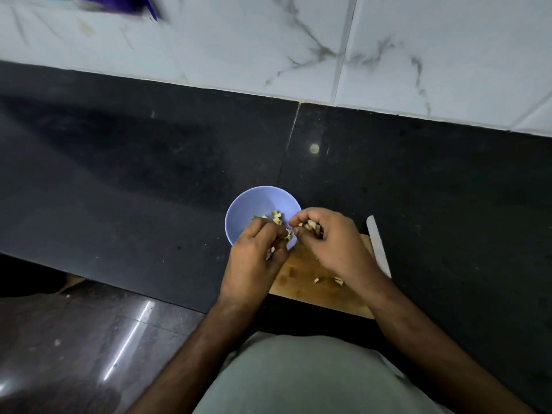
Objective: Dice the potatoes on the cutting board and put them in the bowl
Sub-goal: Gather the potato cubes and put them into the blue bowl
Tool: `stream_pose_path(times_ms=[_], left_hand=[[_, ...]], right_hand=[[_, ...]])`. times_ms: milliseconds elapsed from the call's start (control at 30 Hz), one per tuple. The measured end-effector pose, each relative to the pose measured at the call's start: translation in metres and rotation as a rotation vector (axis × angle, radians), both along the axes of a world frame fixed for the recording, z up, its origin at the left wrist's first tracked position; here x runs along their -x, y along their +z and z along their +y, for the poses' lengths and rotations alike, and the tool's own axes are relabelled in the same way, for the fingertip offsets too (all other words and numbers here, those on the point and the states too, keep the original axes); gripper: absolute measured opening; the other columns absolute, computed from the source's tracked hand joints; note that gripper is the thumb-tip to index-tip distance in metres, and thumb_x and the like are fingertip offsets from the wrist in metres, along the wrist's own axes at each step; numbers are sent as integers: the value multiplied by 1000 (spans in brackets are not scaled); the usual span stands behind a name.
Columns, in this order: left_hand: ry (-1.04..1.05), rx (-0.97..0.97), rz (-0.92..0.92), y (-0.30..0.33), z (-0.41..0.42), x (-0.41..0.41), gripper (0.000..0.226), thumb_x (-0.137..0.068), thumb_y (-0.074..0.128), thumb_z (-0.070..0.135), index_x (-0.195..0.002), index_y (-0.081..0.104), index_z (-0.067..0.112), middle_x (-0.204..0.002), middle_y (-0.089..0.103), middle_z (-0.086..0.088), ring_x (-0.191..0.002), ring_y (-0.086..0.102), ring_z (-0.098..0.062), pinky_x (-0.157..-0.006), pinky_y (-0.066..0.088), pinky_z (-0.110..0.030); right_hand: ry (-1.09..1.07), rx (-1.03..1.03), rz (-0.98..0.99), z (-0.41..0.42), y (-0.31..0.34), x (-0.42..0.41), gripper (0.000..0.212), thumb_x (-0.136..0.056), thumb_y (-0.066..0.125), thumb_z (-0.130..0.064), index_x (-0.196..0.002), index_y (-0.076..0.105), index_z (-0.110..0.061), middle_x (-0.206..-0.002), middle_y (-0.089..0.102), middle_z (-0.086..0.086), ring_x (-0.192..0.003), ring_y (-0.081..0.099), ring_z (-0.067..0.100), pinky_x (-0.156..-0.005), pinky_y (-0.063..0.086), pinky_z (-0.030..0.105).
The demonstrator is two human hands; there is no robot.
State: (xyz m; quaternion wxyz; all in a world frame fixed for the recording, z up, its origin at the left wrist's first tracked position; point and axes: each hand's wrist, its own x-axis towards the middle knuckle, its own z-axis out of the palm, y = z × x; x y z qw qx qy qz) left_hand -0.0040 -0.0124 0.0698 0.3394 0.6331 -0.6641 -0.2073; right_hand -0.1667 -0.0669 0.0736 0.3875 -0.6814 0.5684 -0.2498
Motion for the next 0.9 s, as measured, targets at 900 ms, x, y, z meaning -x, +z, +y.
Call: stream_pose_path(times_ms=[900], left_hand=[[-36,12,32,-13,-6,11,15,-98,61,12,-112,65,12,-108,68,-2,-93,63,-15,-76,49,-27]], right_hand=[[-39,164,60,-14,-10,21,22,-87,73,-10,-106,68,-21,-99,61,-11,-90,62,0,-80,52,13]])
